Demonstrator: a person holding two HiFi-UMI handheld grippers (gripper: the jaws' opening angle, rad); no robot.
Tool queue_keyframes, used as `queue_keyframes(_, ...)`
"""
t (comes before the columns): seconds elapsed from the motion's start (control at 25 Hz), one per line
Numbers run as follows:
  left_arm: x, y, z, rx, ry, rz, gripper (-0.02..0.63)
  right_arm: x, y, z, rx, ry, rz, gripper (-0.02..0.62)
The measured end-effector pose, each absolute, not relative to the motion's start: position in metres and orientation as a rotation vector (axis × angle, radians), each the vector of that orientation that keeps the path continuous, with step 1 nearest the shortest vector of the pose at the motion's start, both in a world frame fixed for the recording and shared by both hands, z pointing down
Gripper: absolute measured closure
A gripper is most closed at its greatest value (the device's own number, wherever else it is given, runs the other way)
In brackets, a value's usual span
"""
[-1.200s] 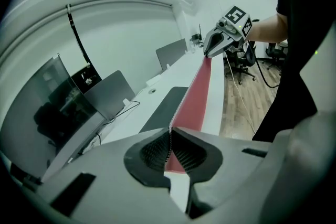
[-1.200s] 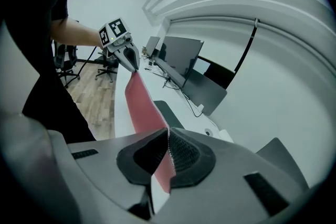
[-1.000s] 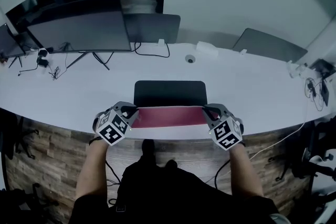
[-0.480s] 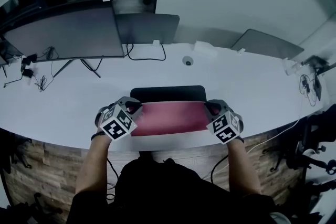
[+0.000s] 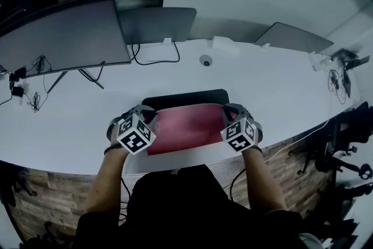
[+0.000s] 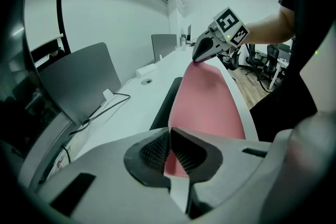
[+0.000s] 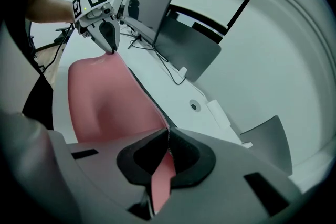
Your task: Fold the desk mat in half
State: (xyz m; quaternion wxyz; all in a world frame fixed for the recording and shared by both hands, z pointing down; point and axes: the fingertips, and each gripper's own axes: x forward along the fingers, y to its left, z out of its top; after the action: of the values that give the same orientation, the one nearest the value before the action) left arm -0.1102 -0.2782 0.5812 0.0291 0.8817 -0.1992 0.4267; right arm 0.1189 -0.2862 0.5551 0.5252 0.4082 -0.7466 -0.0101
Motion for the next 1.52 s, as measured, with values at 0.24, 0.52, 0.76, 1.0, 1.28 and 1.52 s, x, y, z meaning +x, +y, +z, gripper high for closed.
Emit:
queue_keyframes(0.24, -0.11, -0.291, 0.597, 2.668, -0.572, 1.358, 0.583, 0.119, -0.3, 0.575, 0.98, -1.783, 0.023, 0.58)
queue_keyframes(0.52, -0.109, -0.319, 0.619, 2.567, -0.582, 1.432, 0.583, 0.123, -0.334, 0.601, 0.918, -1.82, 0.065, 0.578)
queue_keyframes(0.76, -0.113, -0.339, 0.642, 2.479, -0.606, 1.482, 0.581, 0.119, -0.358, 0.627, 0.834, -1.847, 0.079, 0.578)
queue_keyframes(1.0, -0.116, -0.347, 0.657, 2.418, -0.652, 1.485, 0.581, 0.117, -0.372, 0.648, 0.756, -1.858, 0.098, 0.575)
queue_keyframes(1.28, -0.117, -0.351, 0.668, 2.39, -0.65, 1.521, 0.578, 0.116, -0.379, 0.659, 0.718, -1.852, 0.112, 0.568)
queue_keyframes(1.52, -0.117, -0.353, 0.673, 2.377, -0.659, 1.532, 0.575, 0.116, -0.382, 0.661, 0.73, -1.843, 0.115, 0.559)
